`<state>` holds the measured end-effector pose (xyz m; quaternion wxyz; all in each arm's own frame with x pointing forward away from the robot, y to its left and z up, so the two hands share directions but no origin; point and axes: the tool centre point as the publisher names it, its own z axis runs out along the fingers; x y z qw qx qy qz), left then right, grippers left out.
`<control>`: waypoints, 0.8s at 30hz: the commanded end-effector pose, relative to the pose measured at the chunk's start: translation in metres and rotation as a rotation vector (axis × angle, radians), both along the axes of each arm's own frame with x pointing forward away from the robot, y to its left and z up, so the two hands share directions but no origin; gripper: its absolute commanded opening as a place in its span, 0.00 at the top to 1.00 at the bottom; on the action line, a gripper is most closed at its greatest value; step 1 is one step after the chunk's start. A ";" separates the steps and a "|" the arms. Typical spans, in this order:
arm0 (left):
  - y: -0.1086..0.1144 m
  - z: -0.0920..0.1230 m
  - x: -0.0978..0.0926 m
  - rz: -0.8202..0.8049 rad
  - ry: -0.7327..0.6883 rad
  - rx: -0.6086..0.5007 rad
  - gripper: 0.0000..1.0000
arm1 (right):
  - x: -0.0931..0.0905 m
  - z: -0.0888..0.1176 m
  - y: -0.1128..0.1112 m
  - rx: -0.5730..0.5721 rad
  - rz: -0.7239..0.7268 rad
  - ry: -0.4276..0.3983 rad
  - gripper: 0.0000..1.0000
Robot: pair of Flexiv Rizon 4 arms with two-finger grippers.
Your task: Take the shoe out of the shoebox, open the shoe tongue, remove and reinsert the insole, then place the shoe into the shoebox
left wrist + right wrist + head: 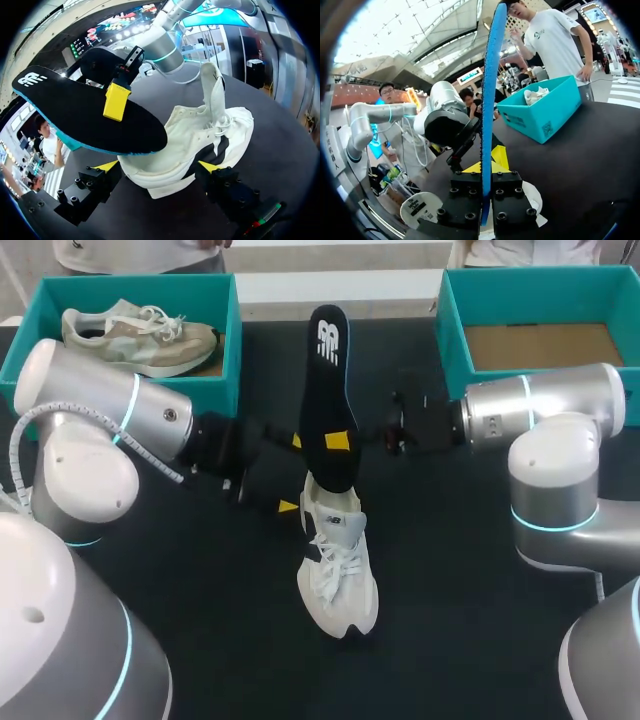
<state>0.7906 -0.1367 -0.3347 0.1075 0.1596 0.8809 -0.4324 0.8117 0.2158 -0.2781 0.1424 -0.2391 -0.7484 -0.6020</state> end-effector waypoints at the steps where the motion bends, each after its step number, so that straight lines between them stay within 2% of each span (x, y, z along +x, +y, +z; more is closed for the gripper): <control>1: -0.002 0.002 0.002 -0.002 -0.004 0.005 0.00 | 0.002 -0.004 0.005 0.005 0.005 0.004 1.00; 6: -0.003 0.000 0.003 0.002 -0.045 0.030 0.00 | 0.001 -0.005 0.006 0.005 0.005 0.010 1.00; 19: -0.003 0.000 0.003 0.002 -0.045 0.030 0.00 | 0.001 -0.005 0.006 0.005 0.005 0.010 1.00; 24: -0.003 0.000 0.003 0.002 -0.045 0.030 0.00 | 0.004 -0.012 0.014 -0.027 -0.014 -0.051 1.00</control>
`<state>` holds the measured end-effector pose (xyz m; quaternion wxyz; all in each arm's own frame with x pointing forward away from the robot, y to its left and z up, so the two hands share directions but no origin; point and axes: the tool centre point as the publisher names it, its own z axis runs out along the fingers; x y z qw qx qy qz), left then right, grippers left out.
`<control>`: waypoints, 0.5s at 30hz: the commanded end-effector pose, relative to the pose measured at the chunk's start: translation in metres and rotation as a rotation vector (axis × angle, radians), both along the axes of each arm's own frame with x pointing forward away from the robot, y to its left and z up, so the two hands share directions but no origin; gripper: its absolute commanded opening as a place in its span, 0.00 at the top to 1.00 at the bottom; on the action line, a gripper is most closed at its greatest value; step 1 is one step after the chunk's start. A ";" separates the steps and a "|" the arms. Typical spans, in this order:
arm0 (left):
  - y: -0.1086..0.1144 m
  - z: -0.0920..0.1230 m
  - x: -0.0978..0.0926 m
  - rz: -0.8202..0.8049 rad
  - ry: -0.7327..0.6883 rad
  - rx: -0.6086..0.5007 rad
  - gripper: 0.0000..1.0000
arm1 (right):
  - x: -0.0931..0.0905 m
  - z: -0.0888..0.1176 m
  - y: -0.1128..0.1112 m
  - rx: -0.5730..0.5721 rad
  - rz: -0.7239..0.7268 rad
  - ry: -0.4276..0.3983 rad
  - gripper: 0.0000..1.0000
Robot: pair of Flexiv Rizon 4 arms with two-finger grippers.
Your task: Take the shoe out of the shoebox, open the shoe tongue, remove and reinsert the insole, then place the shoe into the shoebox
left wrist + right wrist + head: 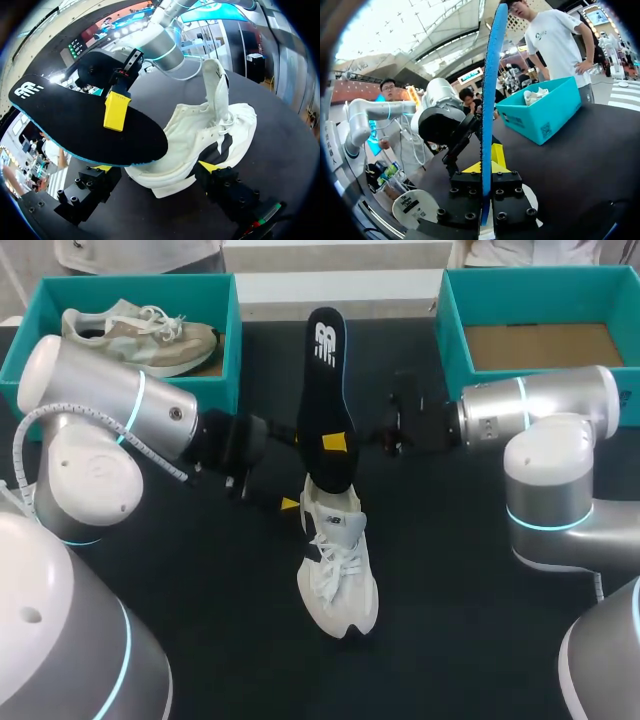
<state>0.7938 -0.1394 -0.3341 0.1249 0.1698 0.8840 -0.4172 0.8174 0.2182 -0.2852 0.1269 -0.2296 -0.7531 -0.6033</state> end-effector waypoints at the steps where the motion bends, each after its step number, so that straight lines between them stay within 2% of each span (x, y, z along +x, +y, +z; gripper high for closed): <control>1: -0.001 0.000 -0.001 0.001 -0.001 0.004 0.00 | -0.002 -0.008 0.013 -0.013 -0.012 -0.023 1.00; 10: -0.001 0.000 -0.001 0.001 -0.001 0.004 0.00 | -0.014 -0.025 0.010 -0.010 -0.015 -0.020 1.00; 15: -0.001 0.000 -0.001 0.001 -0.001 0.004 0.00 | -0.024 -0.044 0.002 -0.030 0.015 -0.020 1.00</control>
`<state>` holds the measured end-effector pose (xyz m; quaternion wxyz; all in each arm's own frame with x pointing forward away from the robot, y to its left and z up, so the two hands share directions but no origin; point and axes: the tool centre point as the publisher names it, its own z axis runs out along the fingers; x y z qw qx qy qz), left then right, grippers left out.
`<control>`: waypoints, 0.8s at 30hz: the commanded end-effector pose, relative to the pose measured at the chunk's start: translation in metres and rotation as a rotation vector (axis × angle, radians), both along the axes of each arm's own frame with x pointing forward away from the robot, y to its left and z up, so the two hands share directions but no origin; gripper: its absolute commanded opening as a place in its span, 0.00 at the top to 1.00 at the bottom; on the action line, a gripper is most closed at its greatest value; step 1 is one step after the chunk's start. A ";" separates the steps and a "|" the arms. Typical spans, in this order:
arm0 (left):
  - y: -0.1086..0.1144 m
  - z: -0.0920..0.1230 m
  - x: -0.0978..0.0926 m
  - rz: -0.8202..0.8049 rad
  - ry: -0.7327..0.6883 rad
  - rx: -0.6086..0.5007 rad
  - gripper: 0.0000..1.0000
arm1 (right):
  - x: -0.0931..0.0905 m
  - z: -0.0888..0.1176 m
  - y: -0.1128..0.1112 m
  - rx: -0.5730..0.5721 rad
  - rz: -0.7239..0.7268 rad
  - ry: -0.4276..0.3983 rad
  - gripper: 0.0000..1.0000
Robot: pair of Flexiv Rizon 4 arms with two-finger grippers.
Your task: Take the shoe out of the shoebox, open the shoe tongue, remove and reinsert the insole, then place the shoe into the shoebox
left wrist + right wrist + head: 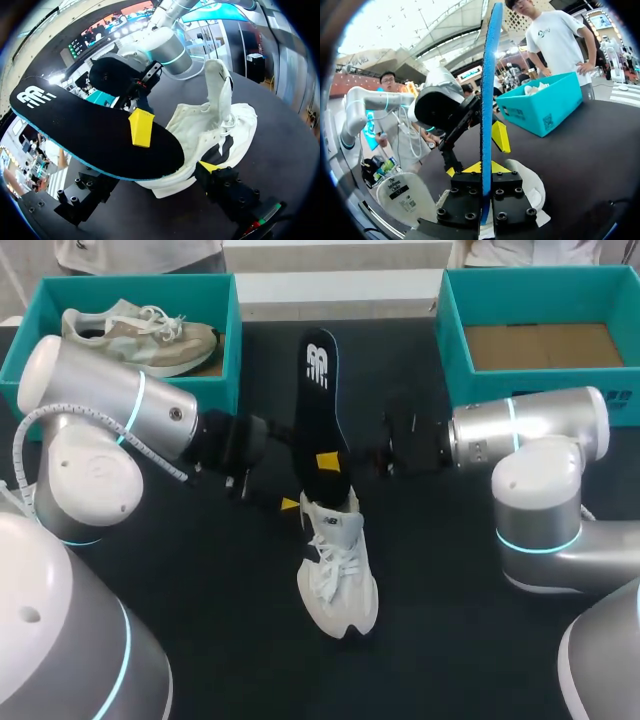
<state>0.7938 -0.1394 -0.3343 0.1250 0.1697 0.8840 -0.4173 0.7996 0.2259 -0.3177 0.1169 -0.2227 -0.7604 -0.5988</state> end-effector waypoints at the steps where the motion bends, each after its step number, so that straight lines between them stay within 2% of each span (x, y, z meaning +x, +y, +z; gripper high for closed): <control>1: -0.001 0.000 -0.001 0.001 -0.001 0.004 0.00 | -0.008 -0.015 -0.007 -0.015 0.019 0.010 1.00; 12: -0.001 0.000 -0.001 0.001 -0.001 0.004 0.00 | -0.032 -0.040 -0.016 -0.039 0.013 0.110 1.00; 17: -0.001 0.000 -0.001 0.001 -0.001 0.004 0.00 | -0.033 -0.039 -0.015 -0.037 0.000 0.099 1.00; 18: -0.001 0.000 -0.001 0.001 -0.001 0.004 0.00 | -0.031 -0.037 -0.014 -0.037 0.000 0.090 0.88; 19: -0.001 0.000 -0.001 0.001 -0.001 0.004 0.00 | -0.030 -0.035 -0.014 -0.041 -0.001 0.078 0.56; 20: -0.001 0.000 -0.001 0.001 -0.001 0.004 0.00 | -0.029 -0.032 -0.013 -0.035 0.005 0.069 0.40; 21: -0.001 0.000 -0.001 0.001 -0.001 0.004 0.00 | -0.028 -0.030 -0.013 -0.042 0.003 0.060 0.36; 24: -0.001 0.000 -0.001 0.001 -0.001 0.004 0.00 | -0.025 -0.023 -0.011 -0.052 0.007 0.039 0.47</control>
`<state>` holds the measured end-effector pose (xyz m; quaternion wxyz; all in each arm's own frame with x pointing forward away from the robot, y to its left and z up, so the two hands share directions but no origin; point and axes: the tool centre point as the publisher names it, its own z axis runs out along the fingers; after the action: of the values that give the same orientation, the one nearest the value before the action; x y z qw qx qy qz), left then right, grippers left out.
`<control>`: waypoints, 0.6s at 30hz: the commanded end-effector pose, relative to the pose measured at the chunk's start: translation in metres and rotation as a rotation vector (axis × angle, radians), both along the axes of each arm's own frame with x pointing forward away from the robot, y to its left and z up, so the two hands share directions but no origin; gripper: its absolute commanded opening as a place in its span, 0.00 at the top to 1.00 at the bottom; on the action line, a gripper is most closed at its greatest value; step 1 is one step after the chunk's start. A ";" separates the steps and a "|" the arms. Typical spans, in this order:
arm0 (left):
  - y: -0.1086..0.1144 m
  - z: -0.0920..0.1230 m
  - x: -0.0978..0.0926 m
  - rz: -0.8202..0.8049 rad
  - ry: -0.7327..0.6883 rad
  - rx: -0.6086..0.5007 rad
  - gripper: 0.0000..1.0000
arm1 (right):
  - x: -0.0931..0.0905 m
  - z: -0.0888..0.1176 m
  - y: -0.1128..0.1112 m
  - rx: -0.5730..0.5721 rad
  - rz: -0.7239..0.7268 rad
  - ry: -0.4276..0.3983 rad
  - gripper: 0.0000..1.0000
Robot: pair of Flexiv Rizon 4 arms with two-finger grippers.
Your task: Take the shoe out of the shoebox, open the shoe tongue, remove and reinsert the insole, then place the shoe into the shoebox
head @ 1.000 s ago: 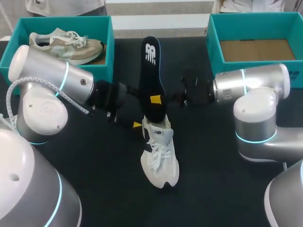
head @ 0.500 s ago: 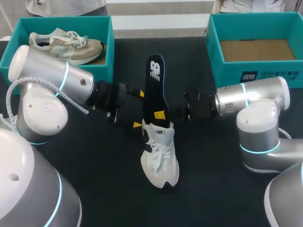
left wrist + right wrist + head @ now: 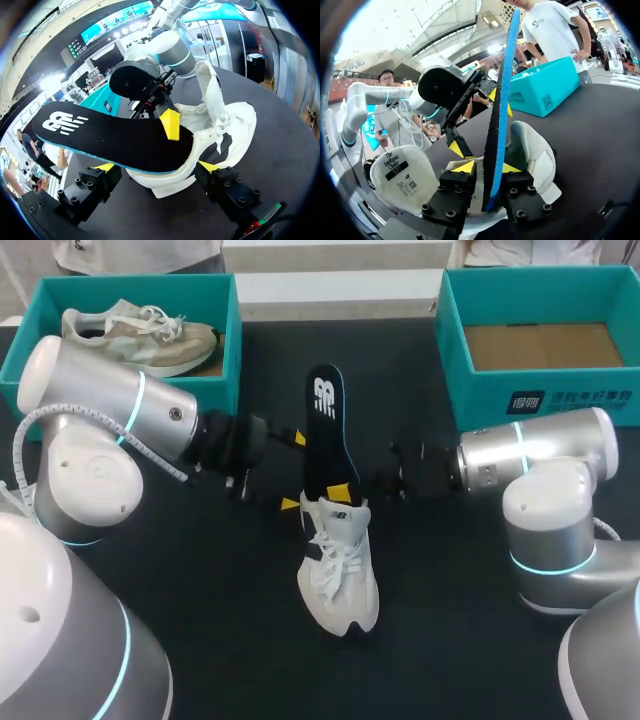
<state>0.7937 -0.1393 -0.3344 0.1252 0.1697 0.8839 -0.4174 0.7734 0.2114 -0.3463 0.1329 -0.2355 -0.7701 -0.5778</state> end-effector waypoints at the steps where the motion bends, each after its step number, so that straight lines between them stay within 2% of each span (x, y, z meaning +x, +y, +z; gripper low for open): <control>1: -0.001 0.000 0.000 0.001 -0.001 0.005 0.00 | 0.003 0.008 0.004 -0.015 0.002 -0.018 0.50; 11: -0.001 0.000 0.000 0.001 -0.001 0.005 0.00 | 0.019 0.025 0.008 -0.009 0.022 -0.075 0.58; 12: -0.001 0.000 0.000 0.001 -0.001 0.005 0.00 | 0.021 0.025 0.008 -0.010 0.022 -0.076 0.61; 14: -0.001 0.000 0.000 0.001 -0.001 0.005 0.00 | 0.026 0.024 0.010 -0.022 0.036 -0.064 0.75; 15: -0.001 0.000 0.000 0.001 -0.001 0.005 0.00 | 0.026 0.022 0.010 -0.032 0.043 -0.052 0.94; 16: -0.001 0.000 0.000 0.001 -0.001 0.005 0.00 | 0.026 0.019 0.010 -0.041 0.052 -0.040 1.00; 18: -0.001 0.000 0.000 0.001 -0.001 0.005 0.00 | 0.024 0.015 0.008 -0.072 0.058 -0.014 1.00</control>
<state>0.7935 -0.1393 -0.3344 0.1254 0.1697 0.8839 -0.4175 0.7910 0.2155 -0.3301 0.1248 -0.2129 -0.7835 -0.5703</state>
